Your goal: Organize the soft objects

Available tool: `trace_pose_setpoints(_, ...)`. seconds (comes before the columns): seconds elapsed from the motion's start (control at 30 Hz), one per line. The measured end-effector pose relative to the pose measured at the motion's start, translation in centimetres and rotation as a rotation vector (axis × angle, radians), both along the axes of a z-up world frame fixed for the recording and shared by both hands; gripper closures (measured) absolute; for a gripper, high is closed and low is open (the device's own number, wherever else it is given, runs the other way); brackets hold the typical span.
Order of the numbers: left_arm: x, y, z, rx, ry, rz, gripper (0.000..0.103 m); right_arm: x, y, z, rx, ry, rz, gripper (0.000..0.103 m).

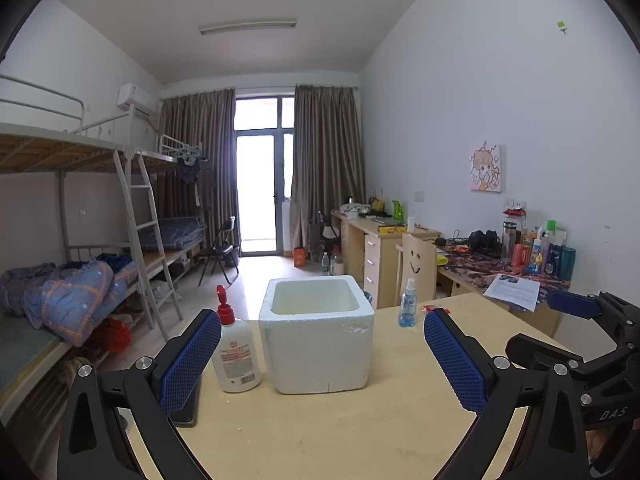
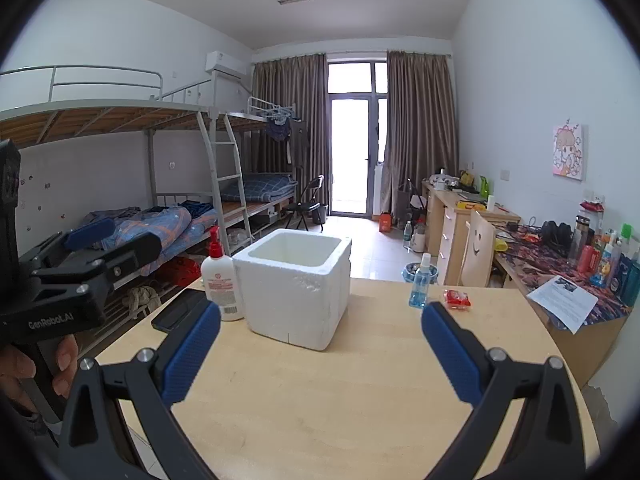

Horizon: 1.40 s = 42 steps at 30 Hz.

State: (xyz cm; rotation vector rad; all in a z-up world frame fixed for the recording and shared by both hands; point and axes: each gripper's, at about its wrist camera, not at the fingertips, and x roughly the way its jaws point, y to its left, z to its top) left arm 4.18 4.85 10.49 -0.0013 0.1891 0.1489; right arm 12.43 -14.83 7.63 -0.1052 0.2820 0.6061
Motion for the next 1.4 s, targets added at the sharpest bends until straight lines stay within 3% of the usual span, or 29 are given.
trace_pose_setpoints(0.87, -5.7, -1.8, -4.9, -0.032, -0.081, -0.014, 0.001, -5.3, -1.3, -4.1, 0.046, -0.066, -0.004, 0.001)
trace_pose_setpoints(1.4, -7.8, -2.0, -8.4, -0.035, -0.121, 0.039, 0.001, -7.5, -2.4, -6.9, 0.067, -0.145, -0.019, 0.001)
